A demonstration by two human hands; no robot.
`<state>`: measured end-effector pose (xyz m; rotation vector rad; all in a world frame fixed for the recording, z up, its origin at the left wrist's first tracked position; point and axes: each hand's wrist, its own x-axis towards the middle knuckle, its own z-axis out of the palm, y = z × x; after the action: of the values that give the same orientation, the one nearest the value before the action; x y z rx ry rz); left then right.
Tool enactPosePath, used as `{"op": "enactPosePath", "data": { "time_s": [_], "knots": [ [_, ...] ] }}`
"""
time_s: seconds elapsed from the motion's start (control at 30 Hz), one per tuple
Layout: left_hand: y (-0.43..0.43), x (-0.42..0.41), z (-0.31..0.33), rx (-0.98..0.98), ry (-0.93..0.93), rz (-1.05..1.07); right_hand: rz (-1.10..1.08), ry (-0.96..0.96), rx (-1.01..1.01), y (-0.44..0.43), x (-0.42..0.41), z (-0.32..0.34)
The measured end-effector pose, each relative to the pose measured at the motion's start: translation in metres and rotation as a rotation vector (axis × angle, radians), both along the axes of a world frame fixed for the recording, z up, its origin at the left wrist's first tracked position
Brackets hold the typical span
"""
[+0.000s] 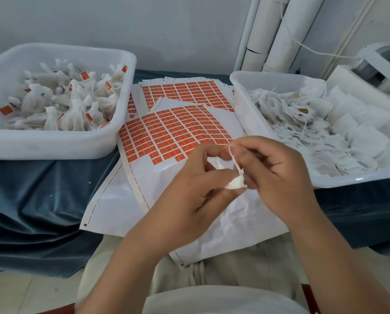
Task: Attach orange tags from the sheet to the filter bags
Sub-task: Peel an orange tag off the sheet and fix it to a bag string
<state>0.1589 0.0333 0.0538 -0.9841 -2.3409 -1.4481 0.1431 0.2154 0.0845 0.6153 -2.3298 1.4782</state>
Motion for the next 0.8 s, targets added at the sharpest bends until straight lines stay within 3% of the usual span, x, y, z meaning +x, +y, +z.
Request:
{"op": "enactPosePath", "data": {
  "time_s": [0.13, 0.43, 0.53, 0.7, 0.8],
  "knots": [
    [0.0, -0.001, 0.003, 0.067, 0.019, 0.018, 0.095, -0.105, -0.031, 0.0, -0.001, 0.001],
    [0.0, -0.003, 0.005, 0.346, -0.196, -0.072, 0.241, -0.278, 0.135, 0.003, 0.001, 0.008],
    [-0.001, -0.003, 0.006, 0.399, -0.229, -0.004, 0.229, -0.314, 0.12, 0.001, 0.002, 0.008],
    [-0.001, -0.005, 0.001, 0.272, -0.228, 0.229, 0.048, -0.113, 0.401, 0.004, 0.006, 0.013],
    [-0.001, -0.005, -0.002, 0.121, -0.251, 0.262, 0.021, 0.093, 0.562, 0.006, 0.009, 0.018]
  ]
}}
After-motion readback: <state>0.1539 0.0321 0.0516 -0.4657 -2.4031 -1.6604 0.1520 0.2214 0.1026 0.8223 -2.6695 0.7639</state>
